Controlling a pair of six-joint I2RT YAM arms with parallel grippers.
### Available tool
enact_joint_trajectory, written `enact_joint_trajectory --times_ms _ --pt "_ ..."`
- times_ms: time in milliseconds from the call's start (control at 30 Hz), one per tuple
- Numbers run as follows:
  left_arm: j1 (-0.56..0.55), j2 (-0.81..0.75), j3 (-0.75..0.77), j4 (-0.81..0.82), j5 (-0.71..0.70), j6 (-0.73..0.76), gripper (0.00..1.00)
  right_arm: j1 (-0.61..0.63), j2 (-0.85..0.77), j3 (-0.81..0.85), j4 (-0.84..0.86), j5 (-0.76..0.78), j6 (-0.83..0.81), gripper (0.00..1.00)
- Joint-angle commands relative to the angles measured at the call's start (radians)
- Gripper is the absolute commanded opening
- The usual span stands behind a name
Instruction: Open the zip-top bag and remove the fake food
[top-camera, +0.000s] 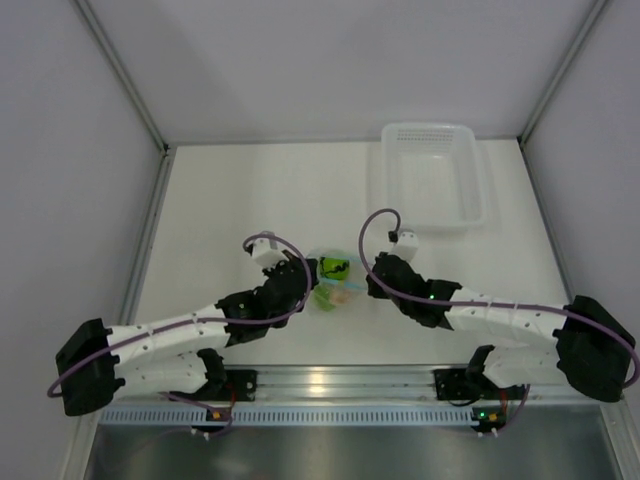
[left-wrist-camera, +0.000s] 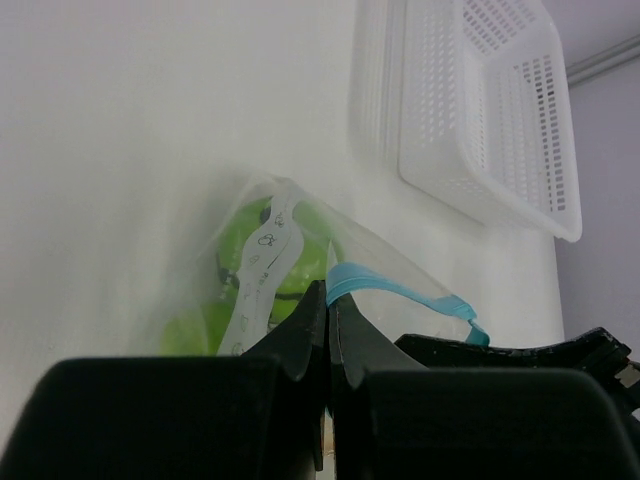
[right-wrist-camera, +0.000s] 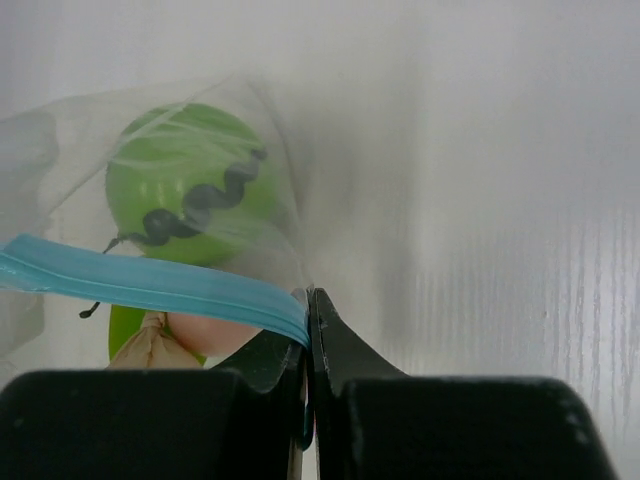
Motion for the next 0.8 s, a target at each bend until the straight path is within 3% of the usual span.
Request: enact_joint_trajectory --times_ms 0,33,133,267,400,533,767 --pt "0.01 0.01 0.031 -0.017 -0.068 0.006 0.0 -0.033 -0.076 -0.055 -0.081 0.083 -0.026 0.01" --pt "0.01 0.019 0.037 -0.017 -0.051 0.006 0.0 -0.031 -0.108 -0.061 -0.073 0.068 -0.039 0.03" --pt "0.009 0.065 0.073 -0.016 0.022 0.0 0.0 -0.031 -0.158 -0.055 -0.041 -0.028 -0.114 0.3" --pt "-0.034 0.108 0.105 -0.016 0.029 -0.017 0.0 -0.03 -0.208 0.023 -0.079 -0.14 -0.21 0.45" --pt "-0.056 0.115 0.114 -0.017 0.026 -0.033 0.0 -0.028 -0.249 0.096 -0.168 -0.165 -0.287 0.49" --pt "-0.065 0.123 0.125 -0.017 0.035 -0.036 0.0 -0.017 -0.289 0.164 -0.275 -0.159 -0.316 0.62" --pt "-0.089 0.125 0.139 -0.017 0.013 -0.04 0.0 0.027 -0.173 0.319 -0.342 -0.234 -0.358 0.58"
